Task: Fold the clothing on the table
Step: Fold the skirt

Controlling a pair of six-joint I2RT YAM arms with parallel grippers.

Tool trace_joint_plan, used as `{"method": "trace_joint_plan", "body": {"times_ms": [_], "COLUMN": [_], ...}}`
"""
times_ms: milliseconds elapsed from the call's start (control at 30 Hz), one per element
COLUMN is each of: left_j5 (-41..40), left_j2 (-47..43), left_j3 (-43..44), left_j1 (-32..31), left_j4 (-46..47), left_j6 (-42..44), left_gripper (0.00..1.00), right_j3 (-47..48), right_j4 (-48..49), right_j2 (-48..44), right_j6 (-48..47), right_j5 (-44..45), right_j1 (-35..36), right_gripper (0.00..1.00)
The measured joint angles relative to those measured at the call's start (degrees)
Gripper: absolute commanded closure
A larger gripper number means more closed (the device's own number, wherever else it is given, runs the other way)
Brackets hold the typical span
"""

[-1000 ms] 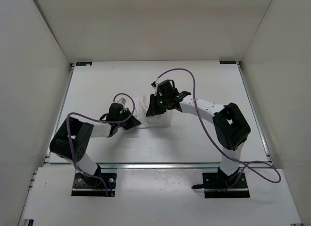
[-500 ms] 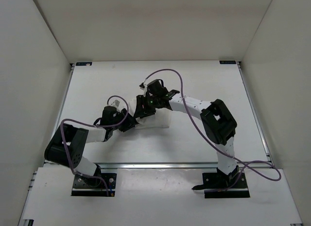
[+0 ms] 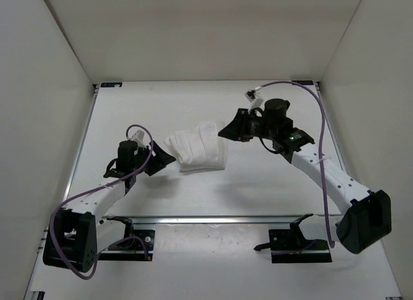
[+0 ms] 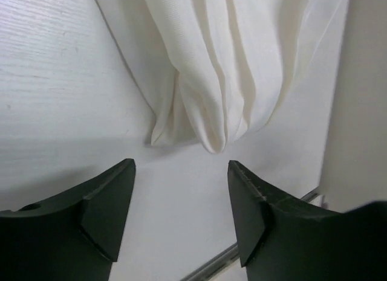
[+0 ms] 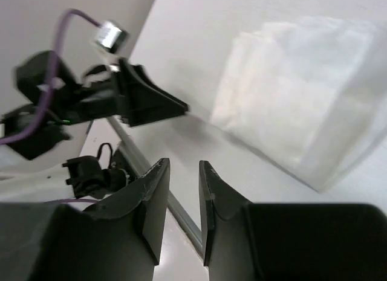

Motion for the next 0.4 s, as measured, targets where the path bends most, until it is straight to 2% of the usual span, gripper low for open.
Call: {"method": "trace_joint_plan", "body": {"times_ms": [33, 67, 233, 400], "left_j5": [0.22, 0.09, -2.23, -5.46], "left_j2": [-0.85, -1.51, -5.86, -12.90], "left_j3": [1.81, 4.35, 19.58, 26.47], "left_j1": [0.24, 0.31, 0.07, -0.17], "left_j4": [-3.89, -8.28, -26.45, -37.07], "left_j6": [1.77, 3.74, 15.21, 22.80], "left_gripper": [0.24, 0.02, 0.01, 0.02], "right_j3": [-1.70, -3.23, -6.86, -6.91], "right_j4": [-0.22, -0.94, -7.85, -16.48], "right_j2": [-1.70, -3.15, -6.60, -8.63], "right_j6": [-0.04, -0.22, -3.54, -9.90], "right_j5": [0.11, 0.35, 1.73, 8.07], "right_j1": [-1.53, -2.84, -7.87, -9.22], "right_gripper": [0.76, 0.76, 0.71, 0.66]}}
